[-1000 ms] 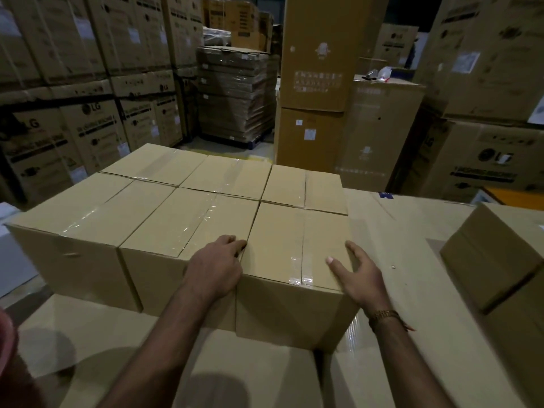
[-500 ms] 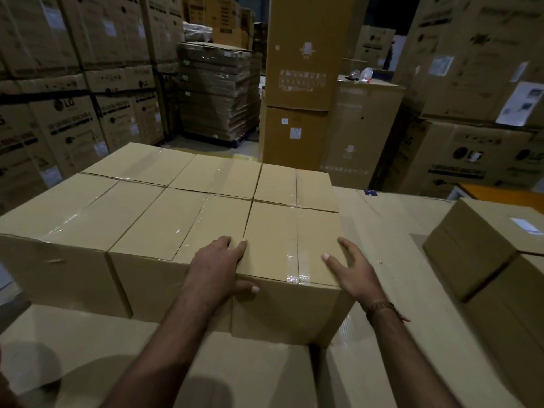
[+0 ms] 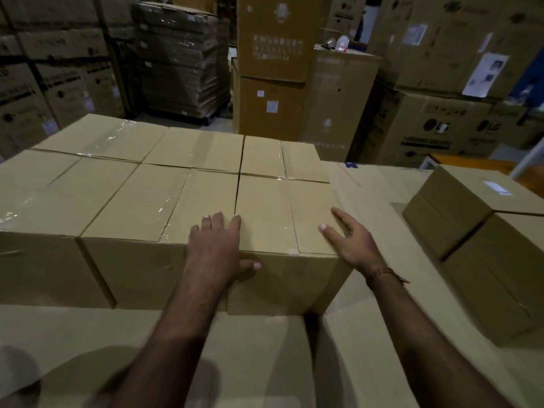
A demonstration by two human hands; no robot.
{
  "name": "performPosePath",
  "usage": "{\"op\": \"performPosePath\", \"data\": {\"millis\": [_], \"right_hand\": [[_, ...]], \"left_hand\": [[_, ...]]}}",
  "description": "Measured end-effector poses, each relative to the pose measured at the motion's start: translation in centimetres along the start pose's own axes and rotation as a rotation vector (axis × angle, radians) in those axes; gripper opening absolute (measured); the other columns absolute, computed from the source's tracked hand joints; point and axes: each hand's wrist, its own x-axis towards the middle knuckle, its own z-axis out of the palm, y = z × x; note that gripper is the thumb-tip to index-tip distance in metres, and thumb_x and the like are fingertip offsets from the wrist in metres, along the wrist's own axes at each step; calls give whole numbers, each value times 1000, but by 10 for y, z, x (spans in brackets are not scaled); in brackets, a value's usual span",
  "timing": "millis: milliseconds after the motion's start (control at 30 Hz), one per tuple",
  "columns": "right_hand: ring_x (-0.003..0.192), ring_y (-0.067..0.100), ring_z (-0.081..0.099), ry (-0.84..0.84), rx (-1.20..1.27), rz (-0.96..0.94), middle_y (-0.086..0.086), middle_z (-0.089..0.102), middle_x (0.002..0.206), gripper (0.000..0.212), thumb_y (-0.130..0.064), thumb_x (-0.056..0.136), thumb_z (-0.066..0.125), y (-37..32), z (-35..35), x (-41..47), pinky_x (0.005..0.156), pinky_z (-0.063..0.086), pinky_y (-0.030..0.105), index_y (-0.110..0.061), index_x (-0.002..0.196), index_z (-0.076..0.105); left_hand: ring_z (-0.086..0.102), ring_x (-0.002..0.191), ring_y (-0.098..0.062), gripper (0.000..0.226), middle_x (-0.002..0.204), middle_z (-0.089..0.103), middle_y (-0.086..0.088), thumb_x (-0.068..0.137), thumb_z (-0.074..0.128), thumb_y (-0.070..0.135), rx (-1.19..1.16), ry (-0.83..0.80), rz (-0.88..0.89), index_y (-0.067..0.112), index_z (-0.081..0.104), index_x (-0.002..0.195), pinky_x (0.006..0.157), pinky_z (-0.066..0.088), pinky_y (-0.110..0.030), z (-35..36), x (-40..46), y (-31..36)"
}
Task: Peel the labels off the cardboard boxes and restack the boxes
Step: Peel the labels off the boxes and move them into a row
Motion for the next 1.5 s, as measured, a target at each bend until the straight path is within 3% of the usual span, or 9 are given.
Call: {"op": "performPosePath", "data": {"millis": [200, 333, 600, 967, 1067, 1200, 1267, 1400, 1500], "right_hand": [[139, 21, 54, 126, -115, -100, 0, 57, 151, 62, -59, 101, 57, 4, 0, -4, 113, 44, 36, -27, 153, 56], [128, 16, 55, 348, -164, -249, 0, 59, 141, 60, -62, 103, 48, 5, -14, -18, 103, 50, 35, -23, 148, 59], [111, 12, 61, 327, -84, -360, -6, 64, 121, 33, -46, 105, 59, 68, -126, -45, 88, 51, 28, -24, 126, 71], [100, 16, 67, 379, -227, -279, -6, 72, 111, 21, -35, 101, 63, 185, -362, -82, 84, 56, 37, -26, 116, 75], [97, 17, 69, 442, -243, -212, -6, 73, 109, 19, -33, 99, 64, 219, -410, -80, 82, 58, 39, -26, 113, 74], [108, 19, 65, 518, -258, -89, -1, 71, 117, 23, -33, 101, 64, 253, -450, -73, 89, 59, 43, -25, 120, 74], [117, 27, 59, 536, -306, -18, 6, 68, 122, 29, -35, 100, 64, 271, -463, -68, 95, 55, 45, -23, 126, 71], [143, 34, 38, 490, -510, 169, 14, 47, 153, 57, -53, 102, 56, 298, -479, -62, 116, 38, 54, -25, 151, 52], [156, 39, 20, 437, -617, 252, 17, 29, 167, 68, -66, 103, 43, 314, -486, -58, 123, 23, 58, -29, 160, 39]], "left_hand": [[7, 160, -40, 139, 174, 9, -19, 60, 0, 106, -139, 5, -77, 19, 7, 168, 128, 10, -58, 6, -13, 13], [39, 150, -30, 98, 163, 42, -11, 91, 41, 83, -334, 161, -98, 16, 30, 163, 125, 21, -60, -9, -13, 33], [53, 137, -27, 60, 151, 57, -7, 101, 55, 57, -511, 362, 44, 20, 56, 150, 110, 47, -53, -34, -33, 195], [64, 110, -7, 38, 129, 68, 12, 107, 54, 45, -916, 100, 295, 26, 67, 138, 84, 45, -12, -2, -22, 502], [65, 118, -9, 41, 134, 69, 9, 106, 55, 47, -1033, -17, 311, 25, 66, 139, 91, 47, -17, 11, -17, 558], [57, 135, -21, 61, 155, 55, -4, 105, 55, 52, -1042, -101, 257, 21, 47, 157, 109, 44, -31, 26, -18, 607], [50, 143, -22, 66, 160, 48, -4, 106, 55, 49, -1013, -108, 275, 19, 38, 162, 108, 39, -26, 32, -19, 623], [52, 123, -3, 57, 140, 58, 12, 105, 62, 36, -1064, -77, 308, 21, 43, 157, 101, 41, -20, 41, -15, 642], [58, 124, -6, 58, 142, 62, 12, 100, 67, 41, -1098, -95, 283, 26, 46, 152, 103, 46, -26, 51, -11, 650]]}}
